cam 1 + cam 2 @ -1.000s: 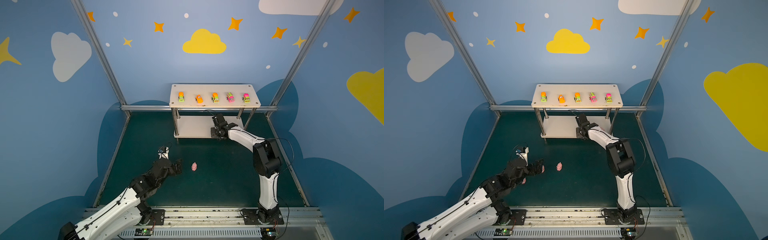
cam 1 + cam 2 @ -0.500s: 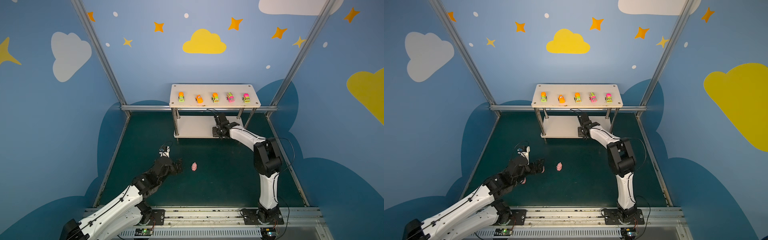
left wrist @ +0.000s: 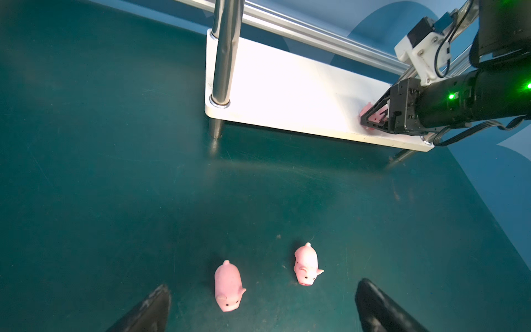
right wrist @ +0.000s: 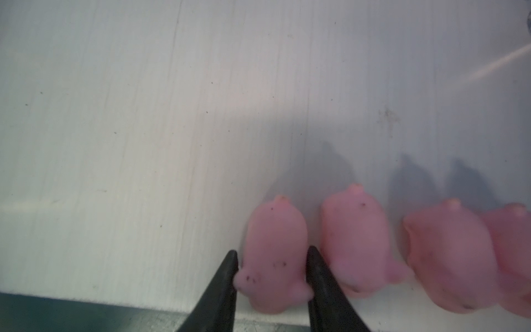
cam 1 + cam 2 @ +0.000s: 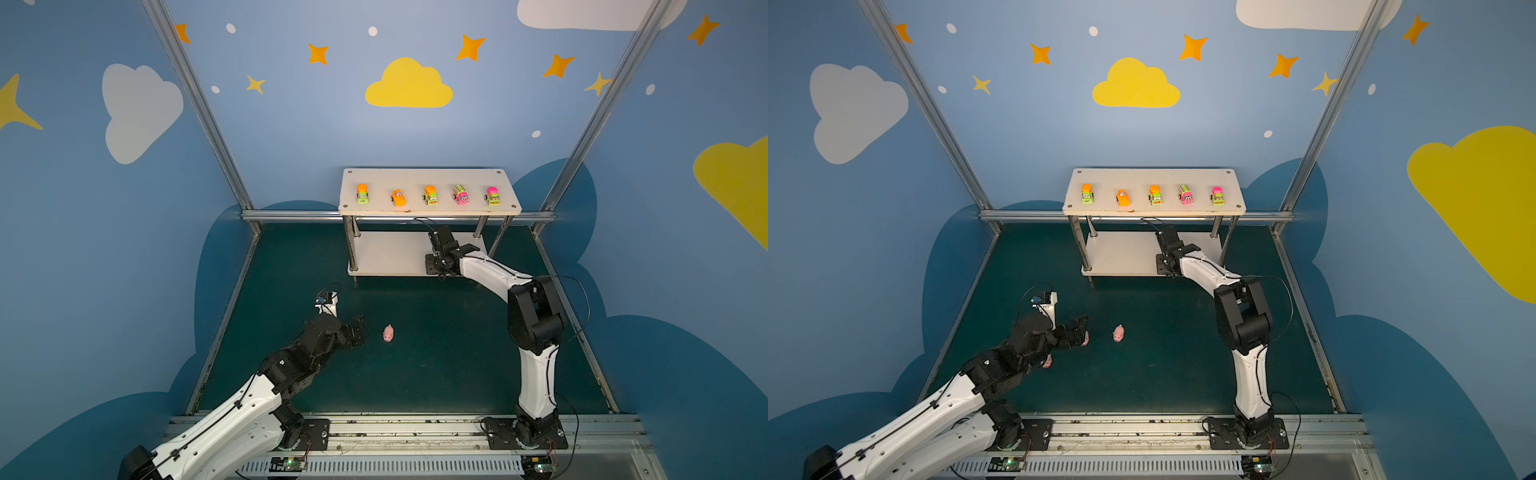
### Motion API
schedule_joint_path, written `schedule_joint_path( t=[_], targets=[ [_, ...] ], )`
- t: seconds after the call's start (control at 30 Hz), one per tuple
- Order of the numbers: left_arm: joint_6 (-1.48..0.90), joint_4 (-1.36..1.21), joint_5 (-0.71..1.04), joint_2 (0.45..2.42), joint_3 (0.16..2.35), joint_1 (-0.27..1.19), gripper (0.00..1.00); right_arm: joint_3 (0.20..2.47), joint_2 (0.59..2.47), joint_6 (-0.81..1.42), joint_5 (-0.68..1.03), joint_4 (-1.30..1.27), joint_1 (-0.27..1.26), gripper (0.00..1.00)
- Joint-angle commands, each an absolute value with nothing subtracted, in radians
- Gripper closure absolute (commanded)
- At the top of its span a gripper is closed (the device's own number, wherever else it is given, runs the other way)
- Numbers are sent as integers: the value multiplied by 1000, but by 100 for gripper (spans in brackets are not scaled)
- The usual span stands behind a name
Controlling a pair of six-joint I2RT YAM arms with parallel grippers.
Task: Place and organize the plastic toys onto the shelf
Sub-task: 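Set the fourth pig beside the row and open the right gripper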
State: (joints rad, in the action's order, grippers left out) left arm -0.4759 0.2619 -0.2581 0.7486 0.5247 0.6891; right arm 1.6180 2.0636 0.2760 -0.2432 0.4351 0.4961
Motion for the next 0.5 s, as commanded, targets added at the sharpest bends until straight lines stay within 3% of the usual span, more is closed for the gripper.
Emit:
schedule_joint_path(
  t=[0.0, 0.3, 0.47],
  targets=[
    [-483, 279, -256, 735, 522, 686, 0, 1622, 2007, 270, -233, 457, 497, 60],
    [-513, 314, -281, 691, 517, 685, 0, 1581, 1941, 276, -211, 458, 510, 54],
    [-522, 325, -274, 673, 515, 686, 0, 1509, 1885, 290, -198, 436, 522, 45]
  ],
)
